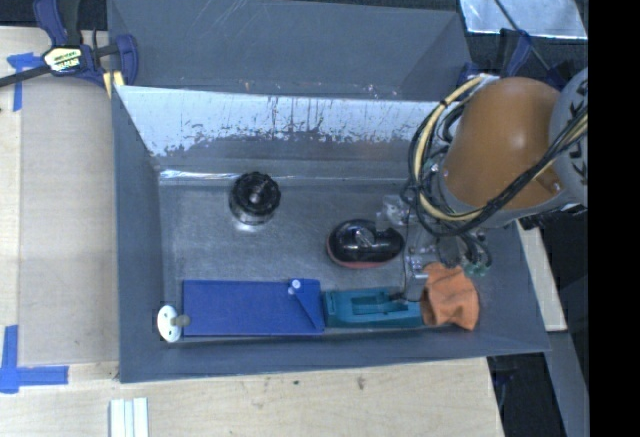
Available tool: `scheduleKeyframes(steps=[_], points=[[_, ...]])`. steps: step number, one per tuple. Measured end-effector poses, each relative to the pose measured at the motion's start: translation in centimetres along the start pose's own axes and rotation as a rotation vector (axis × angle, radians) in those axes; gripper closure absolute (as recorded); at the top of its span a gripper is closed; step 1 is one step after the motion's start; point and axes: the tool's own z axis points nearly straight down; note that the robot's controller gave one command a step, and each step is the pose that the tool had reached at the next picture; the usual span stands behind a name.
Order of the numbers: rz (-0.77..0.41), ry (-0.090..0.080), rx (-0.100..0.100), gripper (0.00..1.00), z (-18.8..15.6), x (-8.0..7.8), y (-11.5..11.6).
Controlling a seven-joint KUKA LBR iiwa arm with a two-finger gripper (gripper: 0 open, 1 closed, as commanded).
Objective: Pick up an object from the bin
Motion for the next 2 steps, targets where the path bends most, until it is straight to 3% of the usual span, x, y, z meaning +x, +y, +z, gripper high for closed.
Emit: scheduleKeyframes(steps=[1,2], points=[[-0.001,-0.008,0.001,0.00,-0.4,-0.2,0.0],[0.048,-0.019,0.001,0.00,4.1,-3.7,1.4]])
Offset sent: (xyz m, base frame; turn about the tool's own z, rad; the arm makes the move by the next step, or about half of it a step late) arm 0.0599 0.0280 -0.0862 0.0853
